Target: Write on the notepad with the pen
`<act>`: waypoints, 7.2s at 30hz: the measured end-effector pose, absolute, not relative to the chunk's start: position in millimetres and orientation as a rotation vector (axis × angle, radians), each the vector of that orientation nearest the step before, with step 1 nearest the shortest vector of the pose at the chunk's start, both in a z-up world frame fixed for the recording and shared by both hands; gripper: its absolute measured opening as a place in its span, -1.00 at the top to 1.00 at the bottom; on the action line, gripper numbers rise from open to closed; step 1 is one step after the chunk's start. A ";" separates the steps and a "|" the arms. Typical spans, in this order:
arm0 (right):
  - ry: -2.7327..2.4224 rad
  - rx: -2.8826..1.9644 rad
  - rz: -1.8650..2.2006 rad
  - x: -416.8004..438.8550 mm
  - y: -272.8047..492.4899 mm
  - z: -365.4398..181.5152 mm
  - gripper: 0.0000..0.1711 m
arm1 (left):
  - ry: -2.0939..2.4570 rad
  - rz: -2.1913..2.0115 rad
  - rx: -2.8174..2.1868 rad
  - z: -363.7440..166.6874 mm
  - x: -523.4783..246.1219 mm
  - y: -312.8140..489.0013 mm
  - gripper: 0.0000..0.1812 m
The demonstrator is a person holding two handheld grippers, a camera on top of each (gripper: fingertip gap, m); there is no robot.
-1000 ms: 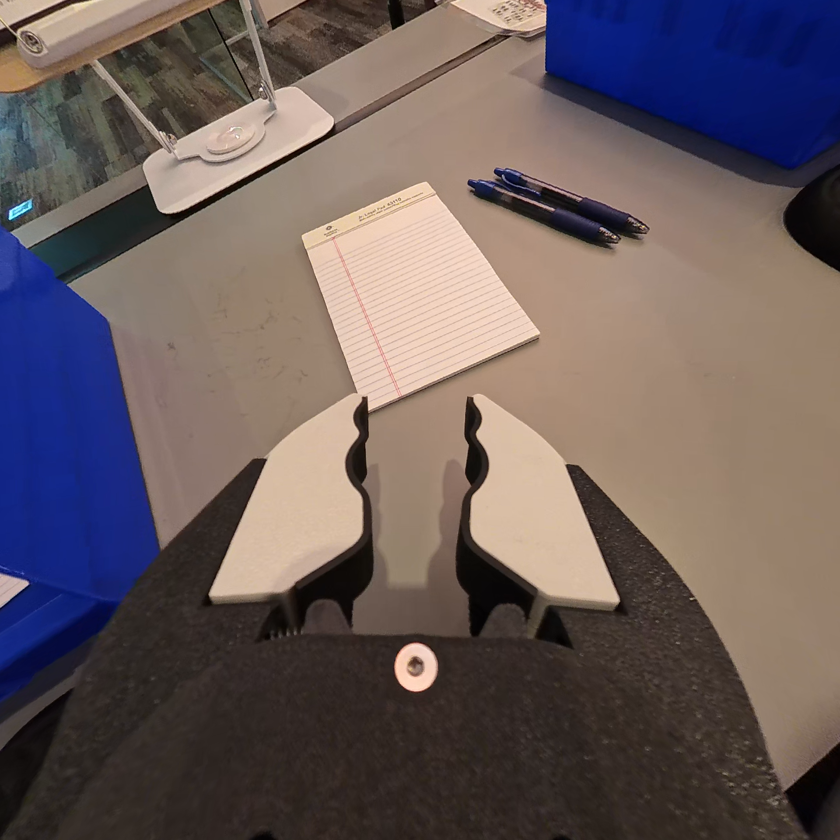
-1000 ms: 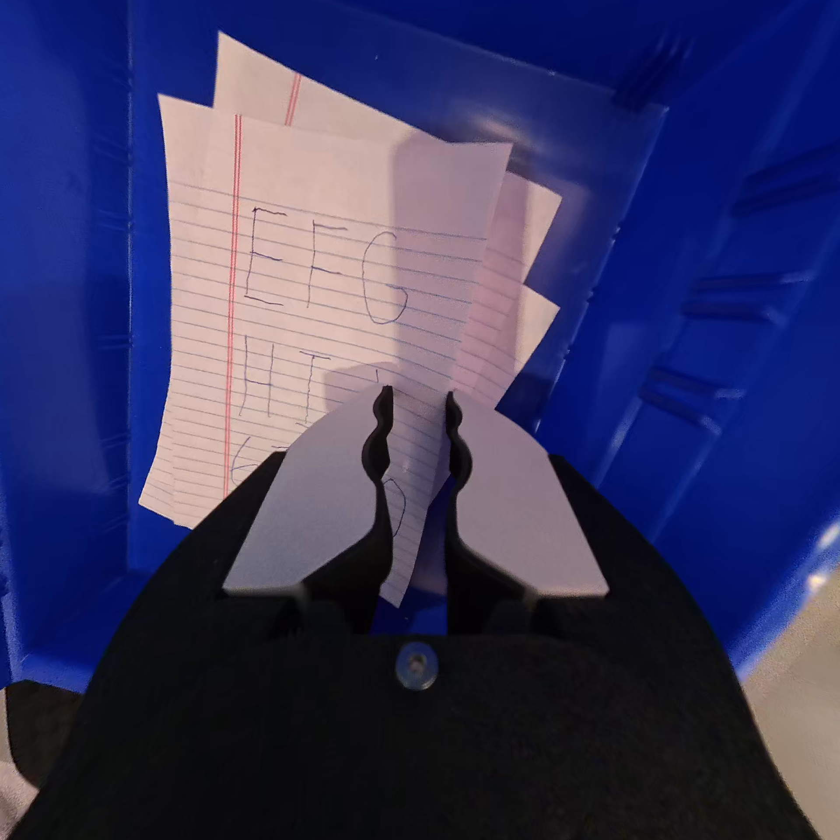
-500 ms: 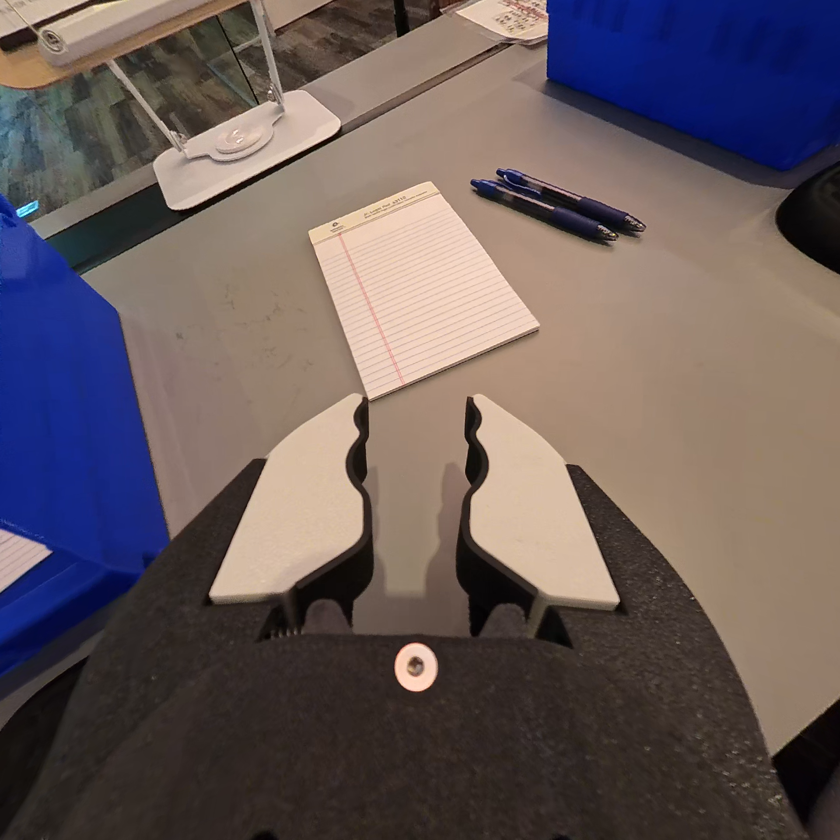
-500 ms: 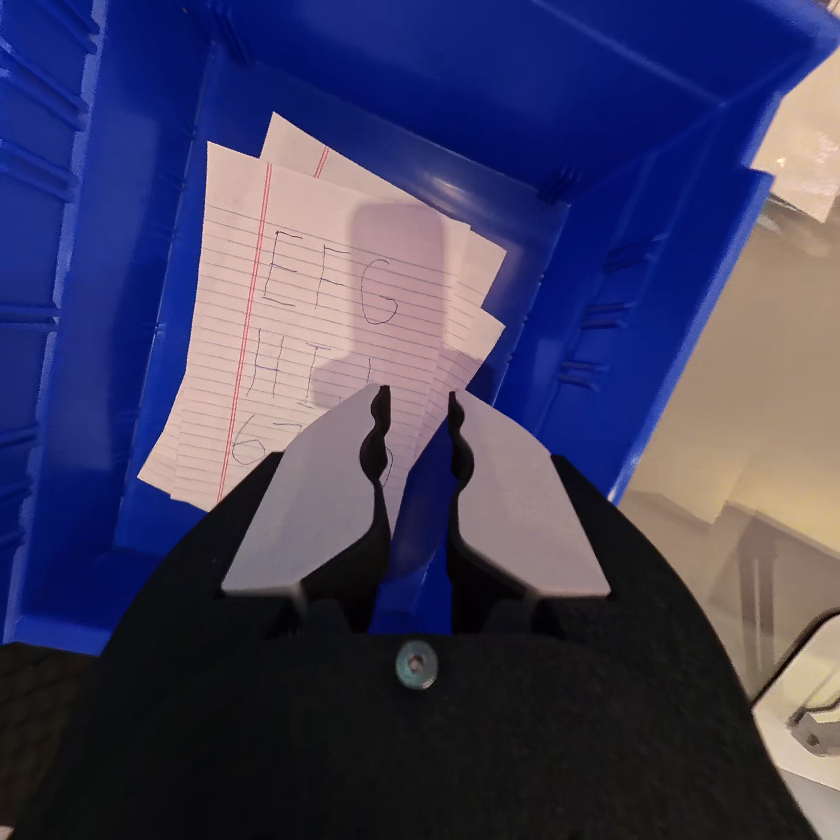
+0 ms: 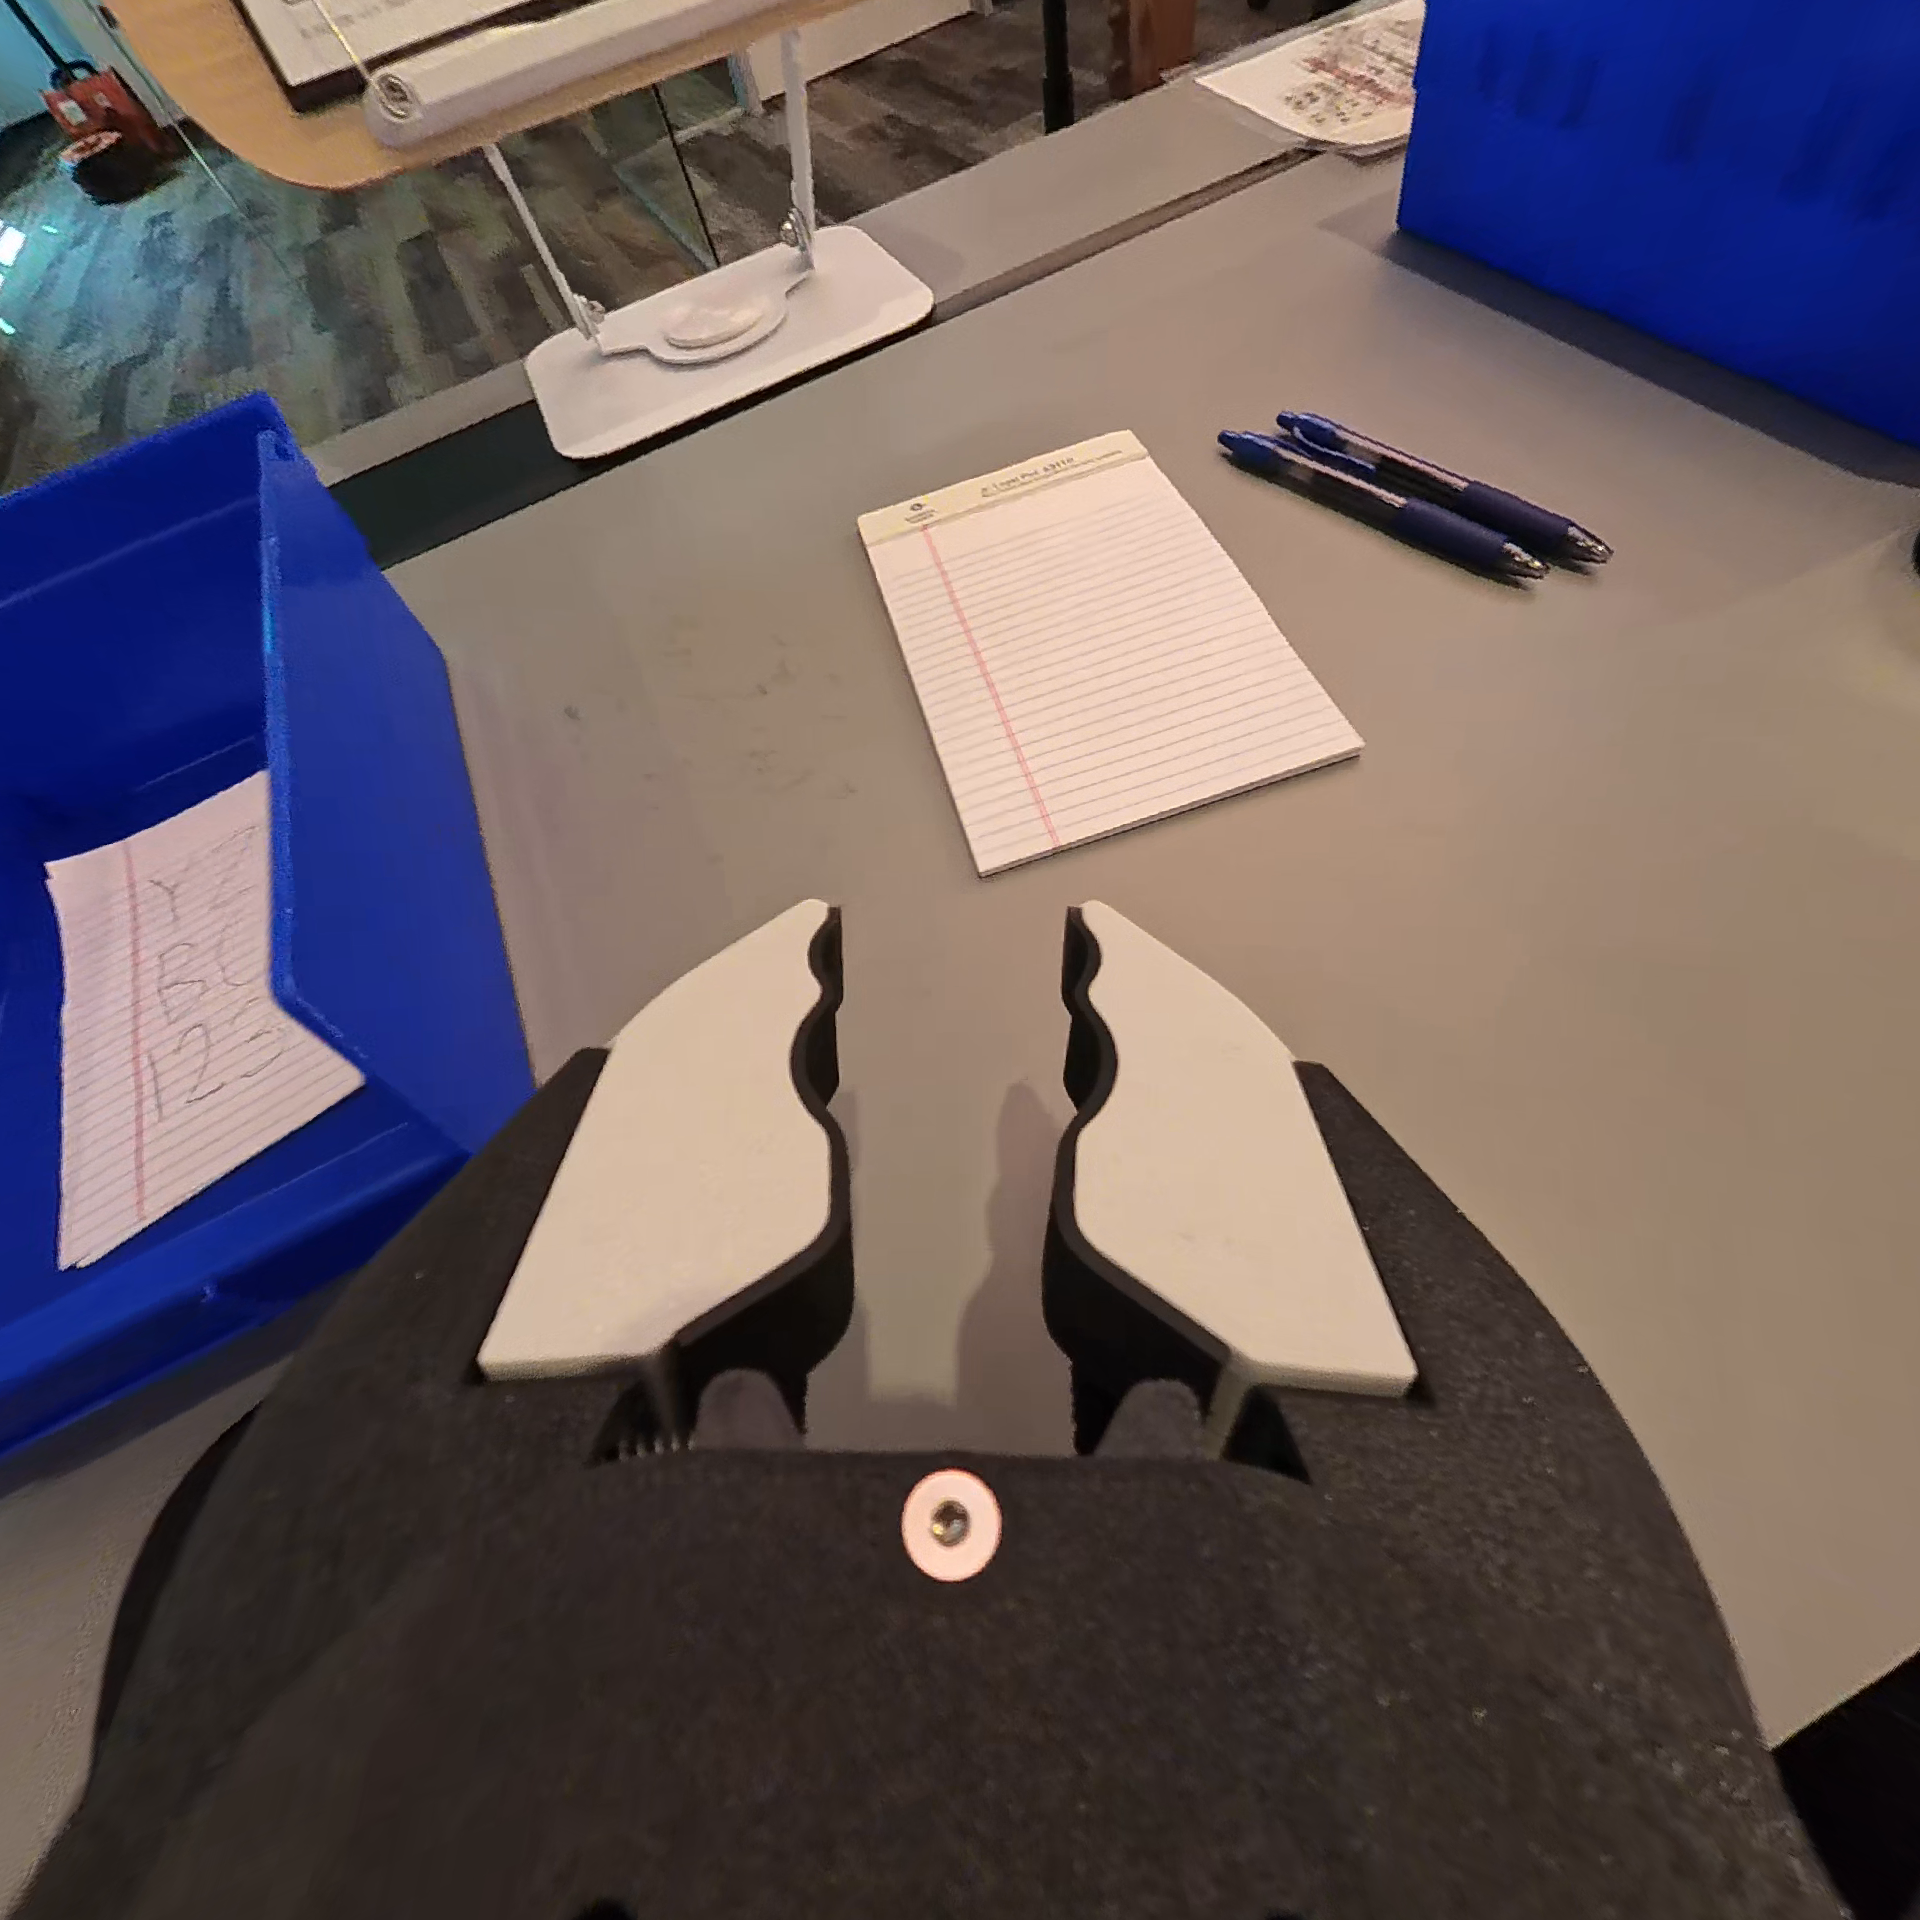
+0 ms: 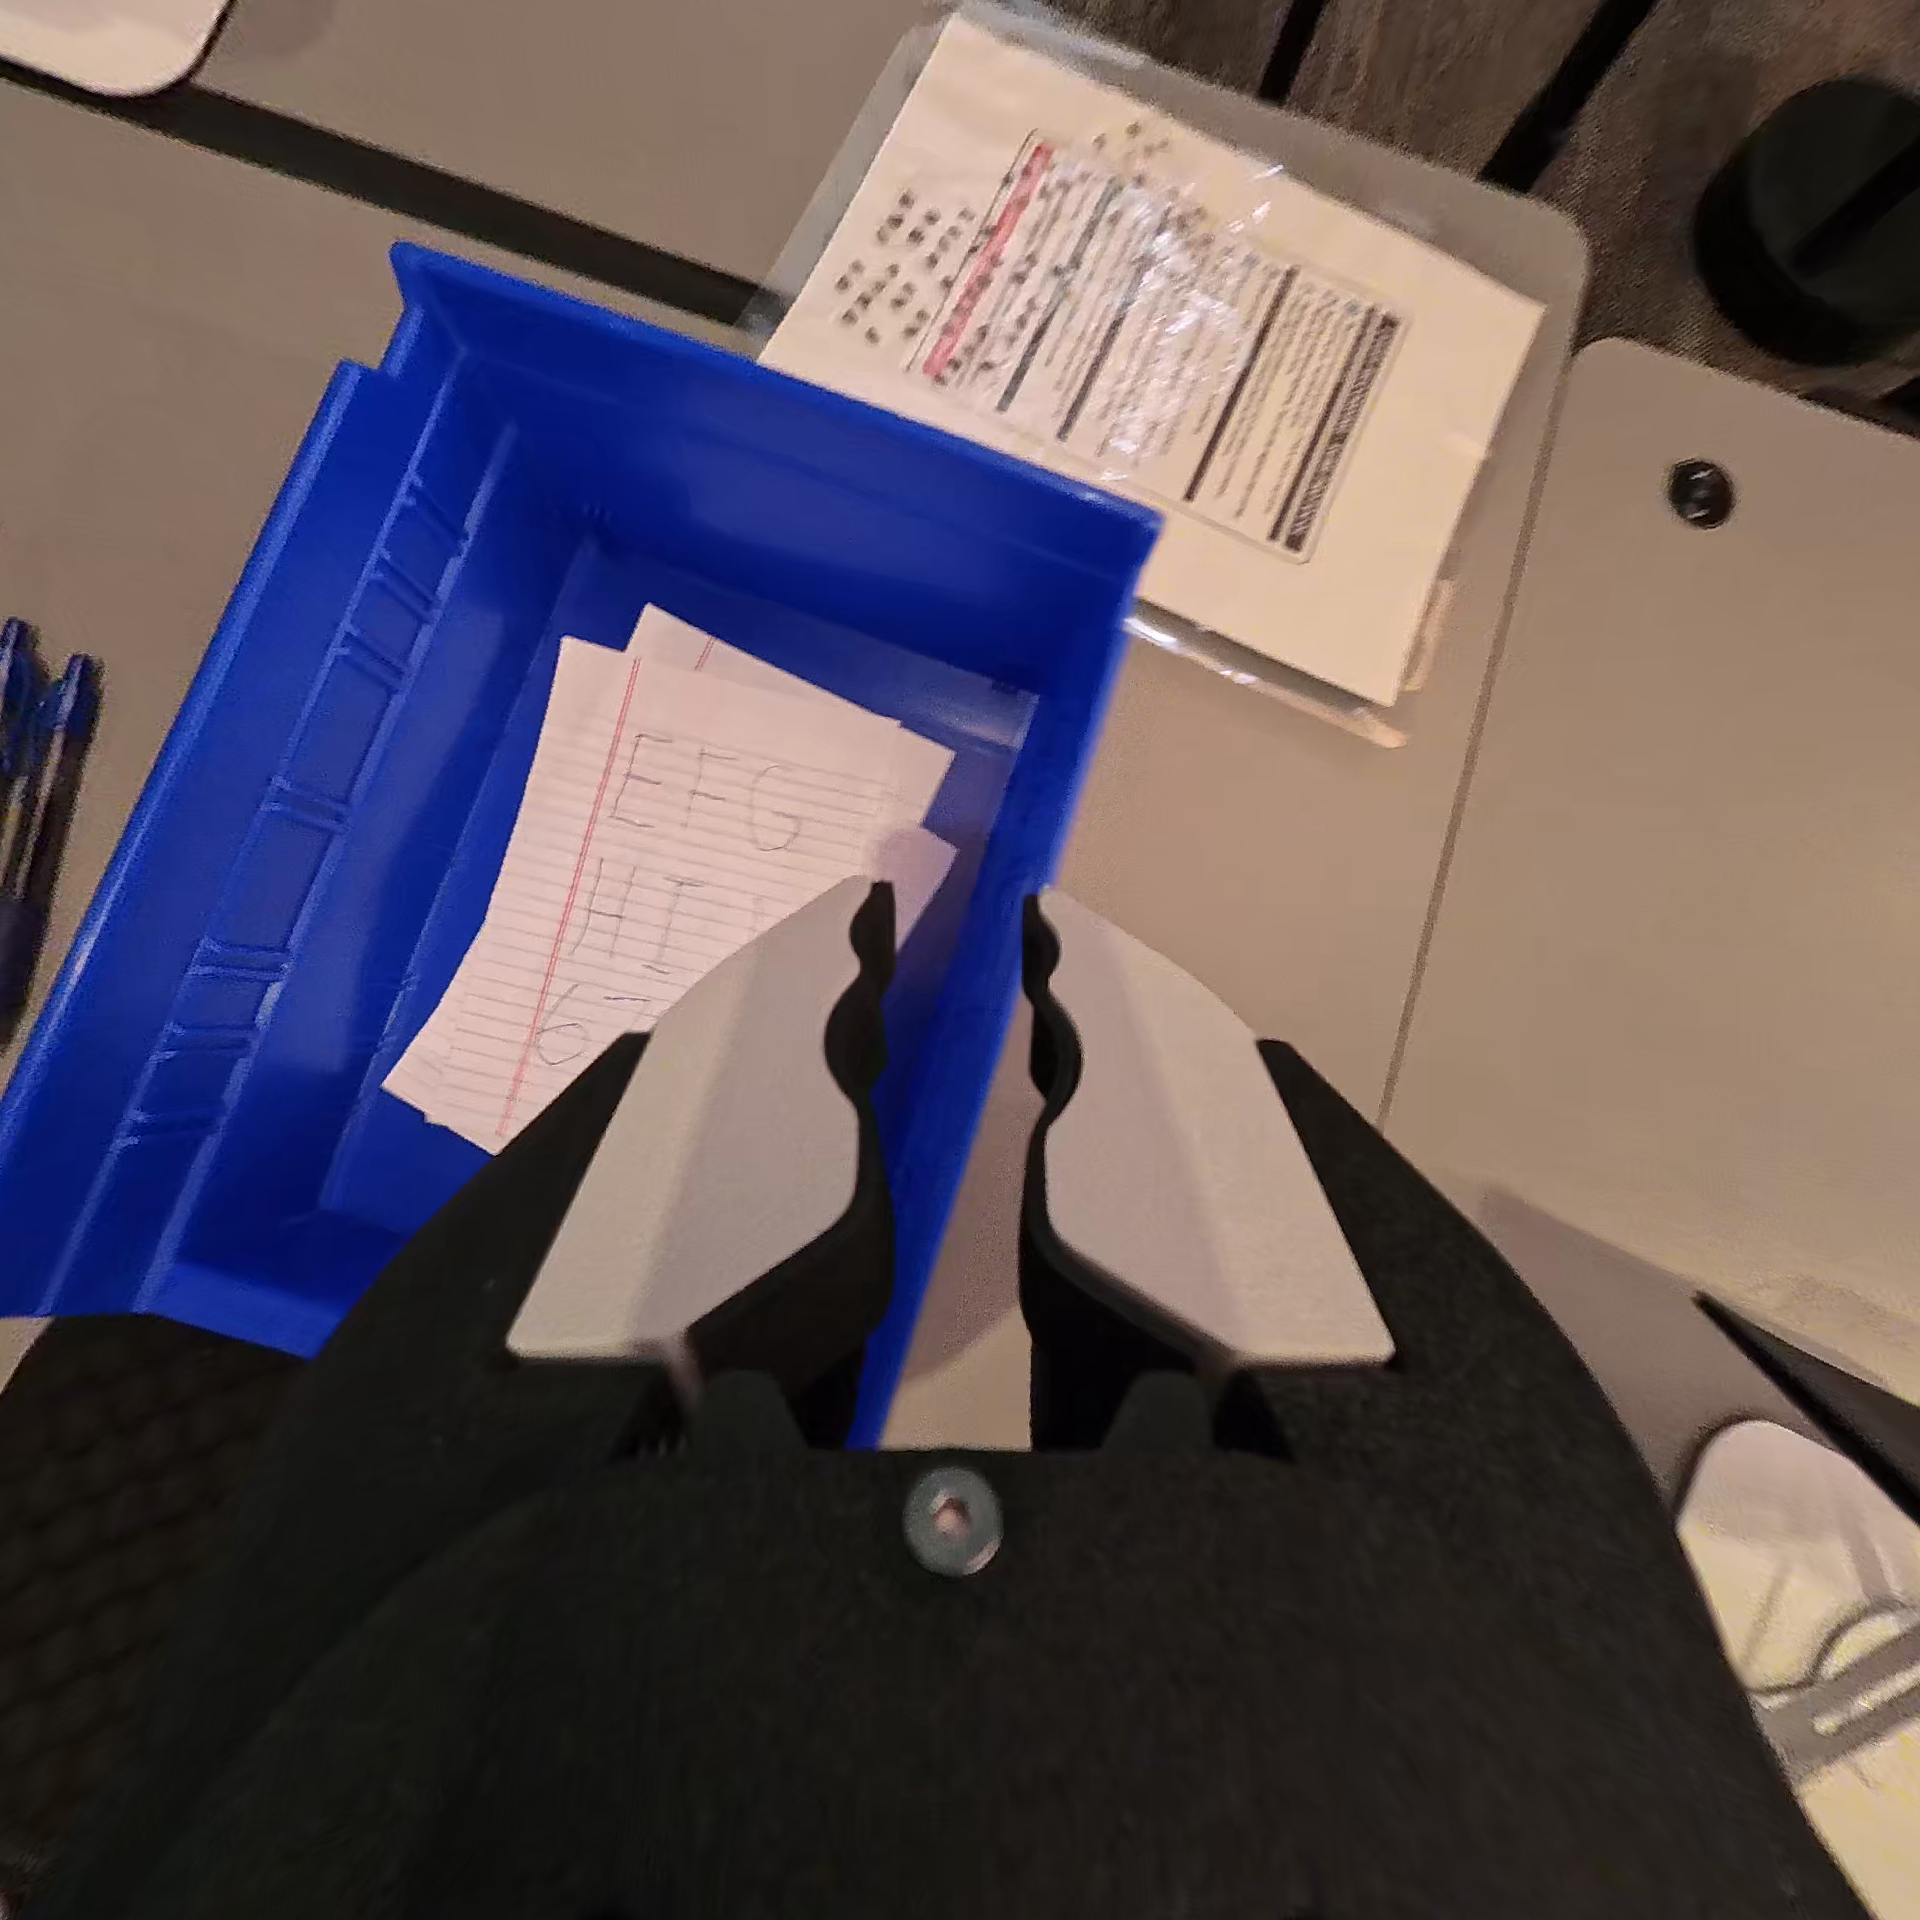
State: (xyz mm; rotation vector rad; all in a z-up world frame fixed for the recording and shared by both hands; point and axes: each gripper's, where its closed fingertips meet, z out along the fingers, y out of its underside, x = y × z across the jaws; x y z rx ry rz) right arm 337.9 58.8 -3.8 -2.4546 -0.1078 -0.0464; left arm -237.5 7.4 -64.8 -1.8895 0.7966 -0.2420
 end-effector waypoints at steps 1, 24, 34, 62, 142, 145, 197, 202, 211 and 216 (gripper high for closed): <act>-0.102 -2.439 -0.069 346.2 55.8 1.9 0.73 | 0.790 -0.237 -1.887 -62.9 -239.8 7.9 0.56; 0.082 -2.097 0.158 397.5 21.7 14.3 0.86 | 0.636 -0.093 -1.866 -7.6 -303.5 34.5 0.55; -0.030 -2.172 0.079 392.4 19.1 2.2 0.85 | 0.592 -0.058 -1.859 18.0 -308.8 50.3 0.54; -0.060 -2.290 -0.017 395.0 16.9 -10.0 0.85 | 0.604 -0.124 -1.901 -6.3 -283.7 65.7 0.54; -0.169 -2.382 -0.080 373.9 17.9 -10.4 0.84 | 0.632 -0.128 -1.919 -8.6 -277.8 61.2 0.54; -0.168 -2.386 -0.076 373.7 17.4 -11.1 0.84 | 0.633 -0.127 -1.917 -7.4 -277.5 61.1 0.54; -0.467 -2.138 0.009 55.2 29.2 14.5 0.80 | 0.823 -0.410 -2.007 -57.9 -210.5 73.5 0.52; -0.478 -2.176 0.021 41.5 30.8 -5.5 0.80 | 0.851 -0.442 -2.036 -71.9 -204.5 74.6 0.52; -0.503 -2.195 0.015 33.0 33.2 -14.7 0.80 | 0.866 -0.482 -2.092 -97.7 -188.7 88.0 0.52; -0.489 -2.203 0.024 36.2 32.5 -18.5 0.80 | 0.885 -0.422 -2.116 -110.5 -181.2 99.6 0.52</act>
